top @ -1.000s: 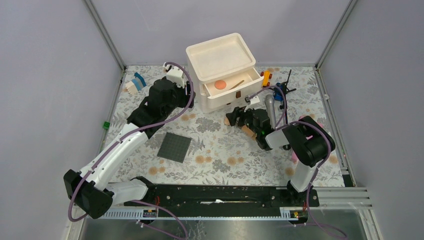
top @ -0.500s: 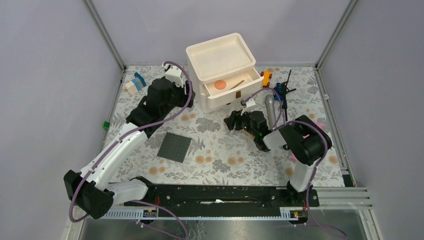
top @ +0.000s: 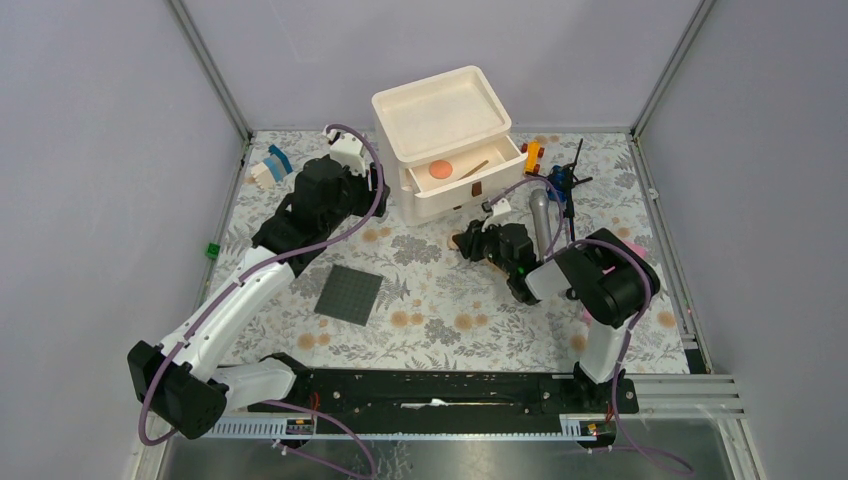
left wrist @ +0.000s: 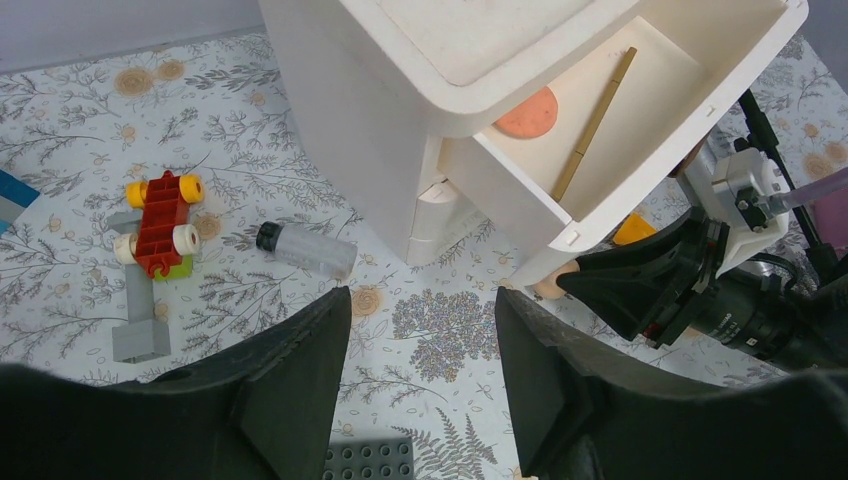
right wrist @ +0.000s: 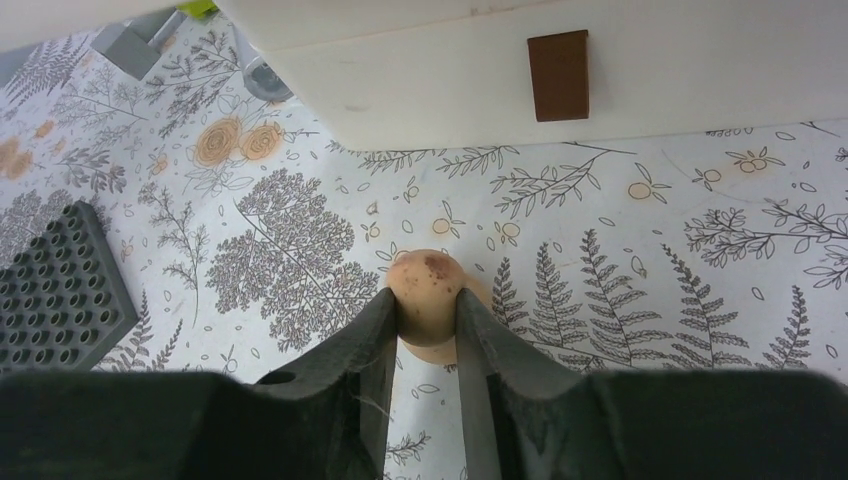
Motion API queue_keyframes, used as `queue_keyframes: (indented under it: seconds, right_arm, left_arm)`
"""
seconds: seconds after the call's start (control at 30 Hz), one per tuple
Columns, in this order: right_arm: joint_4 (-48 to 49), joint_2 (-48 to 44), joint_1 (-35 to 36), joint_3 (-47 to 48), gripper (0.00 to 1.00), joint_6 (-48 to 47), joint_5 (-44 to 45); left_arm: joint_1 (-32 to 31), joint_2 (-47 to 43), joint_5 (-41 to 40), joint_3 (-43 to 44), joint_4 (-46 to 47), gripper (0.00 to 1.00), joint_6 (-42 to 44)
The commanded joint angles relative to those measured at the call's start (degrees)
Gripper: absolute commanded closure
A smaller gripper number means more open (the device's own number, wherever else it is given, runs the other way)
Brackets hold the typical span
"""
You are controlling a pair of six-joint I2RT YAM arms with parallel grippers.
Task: Organize the makeup
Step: Pick up the makeup tool from the center of the board.
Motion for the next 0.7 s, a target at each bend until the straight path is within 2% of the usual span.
queue_keyframes:
  seconds: [0.0, 0.1, 0.37, 0.53, 0.67]
  right_arm:
    - [5.72, -3.19, 0.57, -2.40, 0.70, -0.75, 1.31]
    - [4.06, -7.29, 0.56, -4.33, 0.72, -1.45, 2.22]
    - [-8.38, -22.58, 1.34, -10.57, 0.72, -1.90, 5.65]
    - [-20.61, -37.51, 1.42, -12.94, 0.72, -3.03, 12.51]
    - [-31.61, -47.86, 1.33, -8.97, 0.71, -6.70, 16.46]
  left_arm:
    - [0.47, -1.72, 0.96, -0.12, 3.50, 0.39, -0.43]
    - [0.54, -1.85, 0.96, -0.13, 3.56, 0.39, -0.38]
    - [0.80, -2.27, 0.65, -0.31, 3.50, 0.39, -0.37]
    - [0.97, -2.07, 0.91, -0.39, 3.52, 0.39, -0.46]
    - [1.28, -2.03, 1.09, -0.34, 3.47, 0.39, -0.59]
